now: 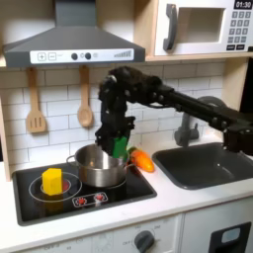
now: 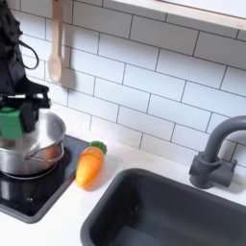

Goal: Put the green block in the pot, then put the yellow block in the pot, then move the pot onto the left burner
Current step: 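Put the green block in the pot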

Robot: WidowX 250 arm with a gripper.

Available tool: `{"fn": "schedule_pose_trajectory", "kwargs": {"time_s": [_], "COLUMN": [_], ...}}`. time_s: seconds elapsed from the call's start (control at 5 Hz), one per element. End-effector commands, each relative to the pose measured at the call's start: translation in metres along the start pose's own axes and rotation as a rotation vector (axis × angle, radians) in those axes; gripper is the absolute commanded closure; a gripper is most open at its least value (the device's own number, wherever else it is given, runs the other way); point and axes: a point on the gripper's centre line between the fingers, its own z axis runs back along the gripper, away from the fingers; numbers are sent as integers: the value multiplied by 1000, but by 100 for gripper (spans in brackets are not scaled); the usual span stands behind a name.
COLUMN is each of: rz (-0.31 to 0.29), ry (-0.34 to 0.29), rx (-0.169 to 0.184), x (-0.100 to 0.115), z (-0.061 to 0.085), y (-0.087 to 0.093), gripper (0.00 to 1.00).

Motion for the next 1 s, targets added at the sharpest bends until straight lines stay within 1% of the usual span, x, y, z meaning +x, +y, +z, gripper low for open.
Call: {"fn": "schedule_pose_trajectory", "kwargs": {"time_s": [0.0,0.2,0.4,0.6,0.8], "rz": [37,26,34,-2,-17], "ry": [67,98,122,107,104], "rx": [37,61,80,59,52], "x": [11,12,13,11,10], "z": [-35,-55,-69,-59,-56], "y": [15,21,30,25,24], "gripper": [100,100,100,0,0]}}
